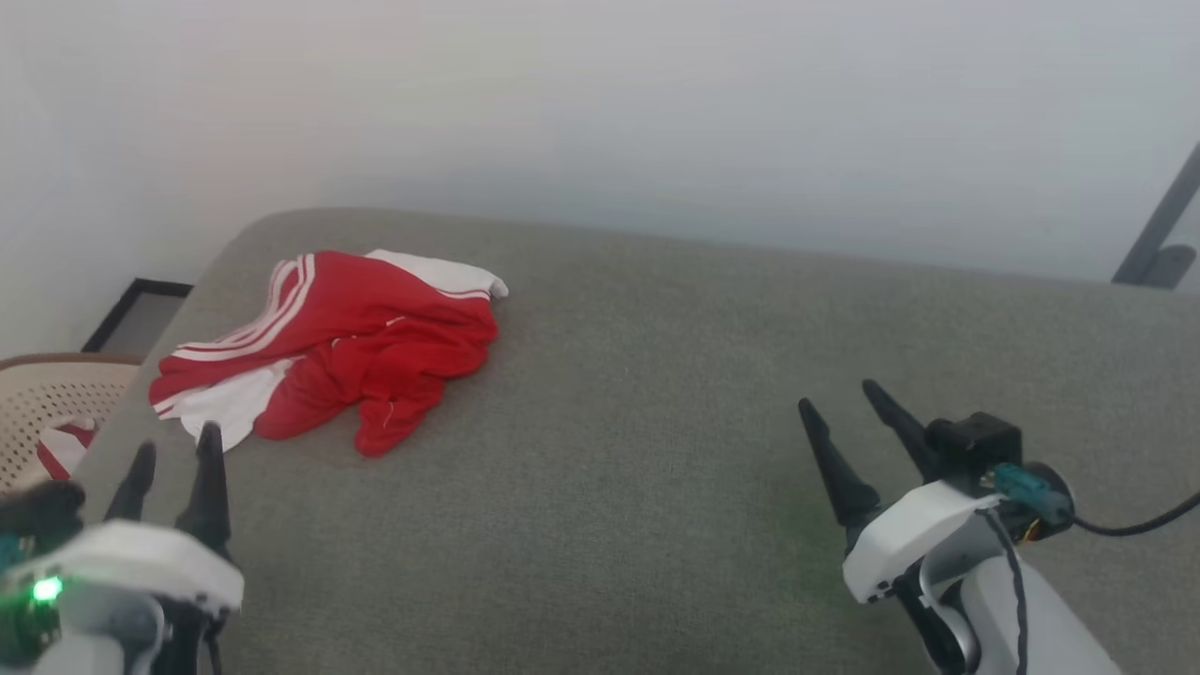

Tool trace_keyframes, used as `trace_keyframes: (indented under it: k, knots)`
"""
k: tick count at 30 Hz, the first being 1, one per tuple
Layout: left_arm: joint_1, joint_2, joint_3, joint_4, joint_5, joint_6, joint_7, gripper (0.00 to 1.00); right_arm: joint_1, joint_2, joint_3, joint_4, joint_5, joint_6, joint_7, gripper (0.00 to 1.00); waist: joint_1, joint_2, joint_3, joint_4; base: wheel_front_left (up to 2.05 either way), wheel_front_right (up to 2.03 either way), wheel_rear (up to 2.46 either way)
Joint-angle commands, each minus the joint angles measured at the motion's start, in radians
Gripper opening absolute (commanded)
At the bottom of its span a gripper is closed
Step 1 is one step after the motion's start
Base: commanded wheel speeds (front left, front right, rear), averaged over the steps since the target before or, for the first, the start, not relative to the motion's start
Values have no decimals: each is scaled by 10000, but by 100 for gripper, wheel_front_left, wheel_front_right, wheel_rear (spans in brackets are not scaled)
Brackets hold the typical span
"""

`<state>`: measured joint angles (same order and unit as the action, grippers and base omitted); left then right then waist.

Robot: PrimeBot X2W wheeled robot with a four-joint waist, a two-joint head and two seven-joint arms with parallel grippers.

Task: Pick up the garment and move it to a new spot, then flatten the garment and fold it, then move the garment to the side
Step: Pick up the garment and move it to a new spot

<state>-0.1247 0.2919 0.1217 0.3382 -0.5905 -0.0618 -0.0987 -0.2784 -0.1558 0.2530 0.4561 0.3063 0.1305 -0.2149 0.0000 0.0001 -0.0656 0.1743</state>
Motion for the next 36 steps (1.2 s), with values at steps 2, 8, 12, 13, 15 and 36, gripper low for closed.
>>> trace_keyframes:
  k: [2, 8, 12, 13, 15, 36]
  knots:
    - [-398, 107, -53, 134, -82, -78, 169, 100, -133, -74, -76, -97, -68, 5, 42, 100, 0, -1, 242, -123, 0, 0, 0]
    - [-2147, 587, -312, 1005, -141, -220, 883, 100, -567, -346, -282, -651, -207, 5, 281, 100, 0, -1, 1466, -437, 0, 0, 0]
    - [-3526, 838, -504, 1998, -249, -356, 1248, 100, -916, -521, -424, -1122, -301, 5, 407, 100, 0, -1, 2413, -657, 0, 0, 0]
    - [-3865, 905, -576, 2280, -252, -402, 1371, 100, -996, -569, -450, -1232, -326, 5, 465, 100, 0, -1, 2643, -707, 0, 0, 0]
    - [-4825, 1057, -779, 3199, -256, -457, 1704, 100, -1243, -648, -526, -1594, -444, 5, 581, 100, 0, -1, 3308, -845, 0, 0, 0]
    - [-8534, 1020, -1359, 9247, -676, -75, 5443, 100, -1940, -1147, -669, -3222, -762, 5, 1363, 100, 0, -1, 5535, -1173, 0, 0, 0]
